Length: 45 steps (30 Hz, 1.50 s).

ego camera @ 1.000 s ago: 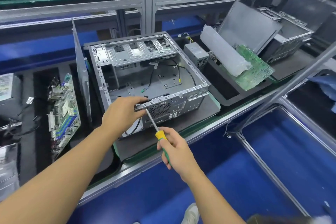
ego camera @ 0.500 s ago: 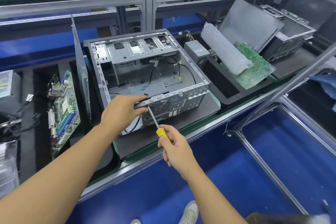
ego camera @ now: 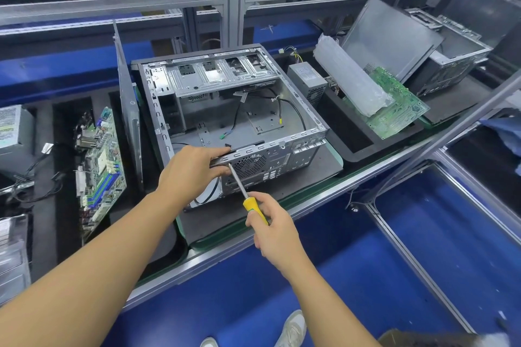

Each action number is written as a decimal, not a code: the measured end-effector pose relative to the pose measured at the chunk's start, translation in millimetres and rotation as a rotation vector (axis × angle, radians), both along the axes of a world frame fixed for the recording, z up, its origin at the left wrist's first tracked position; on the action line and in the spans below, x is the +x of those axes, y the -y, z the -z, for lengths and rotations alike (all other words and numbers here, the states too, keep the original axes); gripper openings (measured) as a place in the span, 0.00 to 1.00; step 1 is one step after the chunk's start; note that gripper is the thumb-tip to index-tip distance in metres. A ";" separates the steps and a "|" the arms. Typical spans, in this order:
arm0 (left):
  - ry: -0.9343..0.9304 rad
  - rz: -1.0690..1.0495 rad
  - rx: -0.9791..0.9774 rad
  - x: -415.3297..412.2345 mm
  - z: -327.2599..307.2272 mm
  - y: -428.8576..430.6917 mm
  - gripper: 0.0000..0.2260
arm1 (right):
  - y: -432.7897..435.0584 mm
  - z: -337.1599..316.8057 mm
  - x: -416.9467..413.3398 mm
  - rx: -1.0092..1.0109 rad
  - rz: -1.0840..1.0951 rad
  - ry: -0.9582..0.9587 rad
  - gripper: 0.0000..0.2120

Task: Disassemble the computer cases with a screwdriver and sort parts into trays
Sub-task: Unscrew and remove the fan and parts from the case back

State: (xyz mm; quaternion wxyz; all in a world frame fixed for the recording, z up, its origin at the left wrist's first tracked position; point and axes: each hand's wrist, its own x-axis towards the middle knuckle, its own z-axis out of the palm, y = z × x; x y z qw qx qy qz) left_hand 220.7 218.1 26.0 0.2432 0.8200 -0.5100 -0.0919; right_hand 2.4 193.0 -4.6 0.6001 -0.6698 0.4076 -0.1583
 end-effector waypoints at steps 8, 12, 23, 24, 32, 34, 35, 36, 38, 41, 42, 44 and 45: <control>0.007 0.007 -0.002 -0.1 0.6 -0.1 0.22 | 0.4 1.4 -1.0 0.012 0.008 0.007 0.12; 0.018 0.011 -0.006 0.1 0.9 -0.5 0.22 | 1.4 0.7 -2.0 -0.079 -0.008 -0.033 0.12; 0.022 0.018 -0.030 1.1 1.8 -1.0 0.22 | -3.0 -3.3 -2.9 -0.135 0.021 -0.052 0.13; 0.022 0.020 -0.030 1.2 1.7 -0.7 0.22 | -2.8 -4.0 -2.9 -0.135 0.022 -0.052 0.13; 0.046 0.041 -0.043 2.4 3.7 -0.1 0.22 | -5.2 -18.6 -0.7 -0.182 0.009 -0.130 0.13; 0.046 0.045 -0.053 2.4 4.1 0.1 0.22 | -4.6 -24.9 2.9 -0.168 -0.004 -0.192 0.14; 0.048 0.043 -0.056 2.0 3.9 0.3 0.22 | -3.6 -27.8 4.2 -0.093 0.006 -0.173 0.14; 0.050 0.042 -0.056 1.5 3.5 0.4 0.23 | -1.9 -30.9 5.4 0.047 0.034 -0.107 0.12; 0.046 0.047 -0.050 0.9 2.3 0.5 0.23 | 5.2 -36.5 4.9 0.377 0.094 0.032 0.08; 0.034 0.060 -0.044 1.0 1.7 -0.2 0.22 | 14.4 -40.4 1.0 0.703 0.019 0.052 0.13; 0.034 0.058 -0.043 1.0 1.8 -0.1 0.22 | 15.3 -40.8 1.0 0.705 -0.007 0.028 0.14; 0.041 0.047 -0.041 0.2 2.3 -0.1 0.22 | 13.6 -41.4 2.4 0.469 -0.003 -0.079 0.12; 0.041 0.039 -0.043 -0.5 2.6 -0.2 0.21 | 11.2 -42.1 3.3 0.229 0.006 -0.184 0.11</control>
